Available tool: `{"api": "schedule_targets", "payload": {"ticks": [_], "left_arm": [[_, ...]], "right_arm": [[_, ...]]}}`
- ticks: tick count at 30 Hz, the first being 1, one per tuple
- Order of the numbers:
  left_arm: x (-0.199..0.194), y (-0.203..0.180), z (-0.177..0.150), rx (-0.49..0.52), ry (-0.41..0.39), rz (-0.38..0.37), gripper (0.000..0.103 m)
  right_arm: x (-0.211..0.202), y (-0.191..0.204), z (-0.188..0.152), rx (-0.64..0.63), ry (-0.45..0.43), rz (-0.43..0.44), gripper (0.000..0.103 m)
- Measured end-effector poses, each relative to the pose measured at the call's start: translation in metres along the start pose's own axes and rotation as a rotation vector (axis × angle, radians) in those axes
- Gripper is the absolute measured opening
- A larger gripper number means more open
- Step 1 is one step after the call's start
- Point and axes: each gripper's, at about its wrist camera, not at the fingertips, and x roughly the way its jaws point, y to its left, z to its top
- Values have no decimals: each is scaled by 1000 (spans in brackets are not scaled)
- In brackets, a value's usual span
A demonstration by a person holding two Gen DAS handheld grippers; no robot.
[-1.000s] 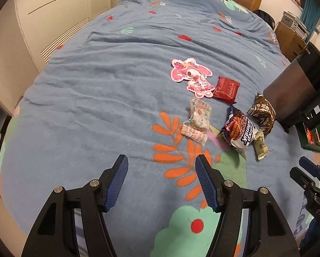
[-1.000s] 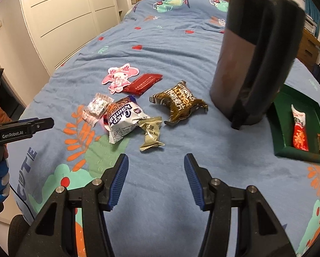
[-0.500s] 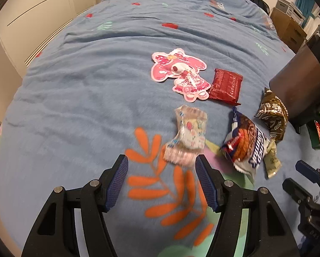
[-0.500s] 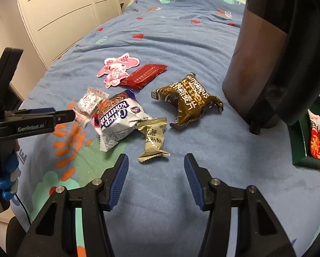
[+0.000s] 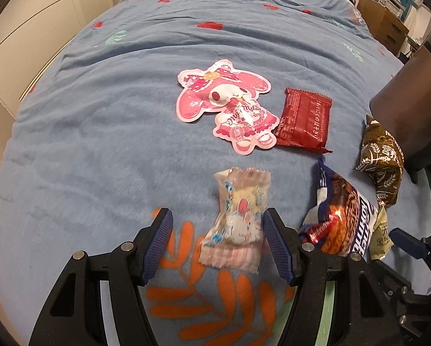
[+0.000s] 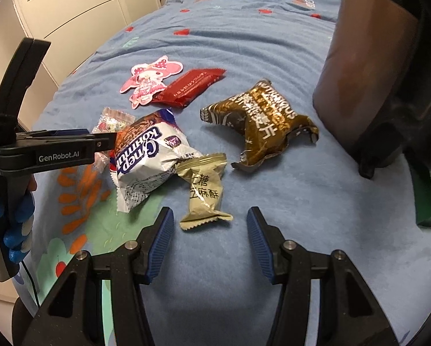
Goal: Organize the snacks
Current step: 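Grasp the wrapped pink candy with the left tool while the right tool grasps the gold pastry, then carry the pink candy and gold pastry toward the green tray with both tools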
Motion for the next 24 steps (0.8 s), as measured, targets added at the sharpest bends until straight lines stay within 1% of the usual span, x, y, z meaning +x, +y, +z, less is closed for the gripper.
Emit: {"api": "schedule_targets", "payload": {"ticks": [8, 11, 13, 15, 17, 18, 19, 24], "left_arm": [[13, -3, 4, 10, 13, -16, 59], [15, -3, 5, 12, 12, -23, 58], [15, -4, 5, 22, 9, -25, 53], [15, -6, 5, 32, 6, -32, 43], [13, -7, 5, 37, 4, -37, 40], [13, -7, 5, 36, 4, -38, 37], [12, -7, 5, 31, 3, -45, 31], [7, -6, 4, 27, 2, -54, 26]], "right_arm": [[17, 6, 11, 1, 17, 10, 103], [21, 7, 14, 1, 24, 14, 103], [22, 7, 15, 1, 23, 20, 103], [23, 7, 16, 1, 23, 25, 103], [24, 7, 16, 1, 23, 27, 103], [24, 6, 17, 4, 24, 31, 103], [24, 6, 16, 6, 23, 34, 103], [22, 4, 14, 14, 19, 43, 102]]}}
